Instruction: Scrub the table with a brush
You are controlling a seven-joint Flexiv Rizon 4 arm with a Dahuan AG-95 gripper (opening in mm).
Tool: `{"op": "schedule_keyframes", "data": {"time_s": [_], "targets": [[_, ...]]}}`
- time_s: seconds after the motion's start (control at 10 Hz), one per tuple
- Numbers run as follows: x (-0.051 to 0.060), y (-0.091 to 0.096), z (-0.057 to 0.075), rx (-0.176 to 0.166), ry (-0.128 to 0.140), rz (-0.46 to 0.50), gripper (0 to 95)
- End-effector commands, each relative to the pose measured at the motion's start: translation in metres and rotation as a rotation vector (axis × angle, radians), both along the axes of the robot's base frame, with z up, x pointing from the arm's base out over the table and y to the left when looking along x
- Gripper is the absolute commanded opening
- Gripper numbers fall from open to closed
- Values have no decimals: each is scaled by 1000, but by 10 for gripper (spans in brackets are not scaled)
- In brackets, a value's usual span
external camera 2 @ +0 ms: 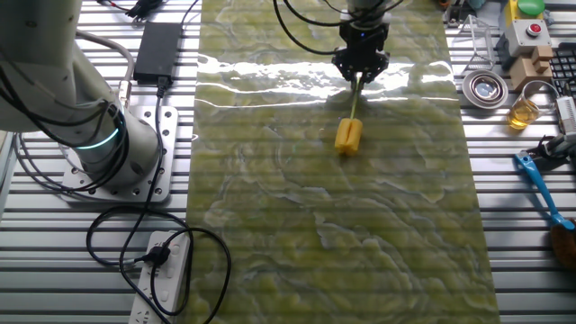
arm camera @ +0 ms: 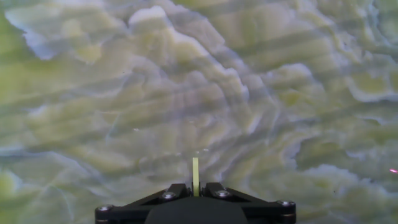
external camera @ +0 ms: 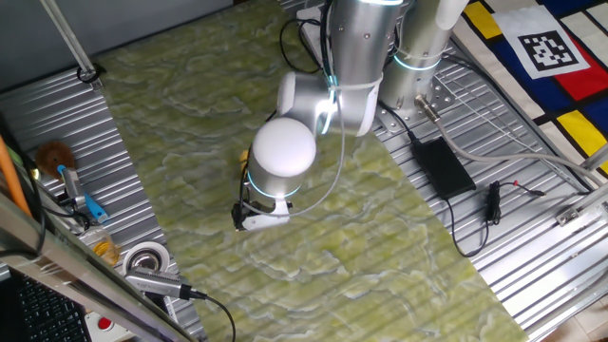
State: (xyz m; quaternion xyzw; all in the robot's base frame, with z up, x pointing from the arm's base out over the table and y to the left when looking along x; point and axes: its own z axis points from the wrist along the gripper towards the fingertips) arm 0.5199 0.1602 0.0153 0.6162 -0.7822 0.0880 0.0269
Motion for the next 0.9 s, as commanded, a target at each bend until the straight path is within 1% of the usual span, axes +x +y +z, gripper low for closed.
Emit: {"op": "schedule_keyframes", "data": {"time_s": [0.1, 0.3, 0.5, 0.6, 0.7, 0.8, 0.9], "targets": [[1, -9, 23, 34, 0, -40, 0], [1, -14, 43, 57, -16, -150, 0], [1, -13, 50, 82, -27, -236, 0], [2, -12, 52, 91, -28, -298, 0], [2, -12, 53, 100, -22, -368, 0], [2, -12, 55, 102, -29, -422, 0], [1, -13, 57, 101, -47, -472, 0]]}}
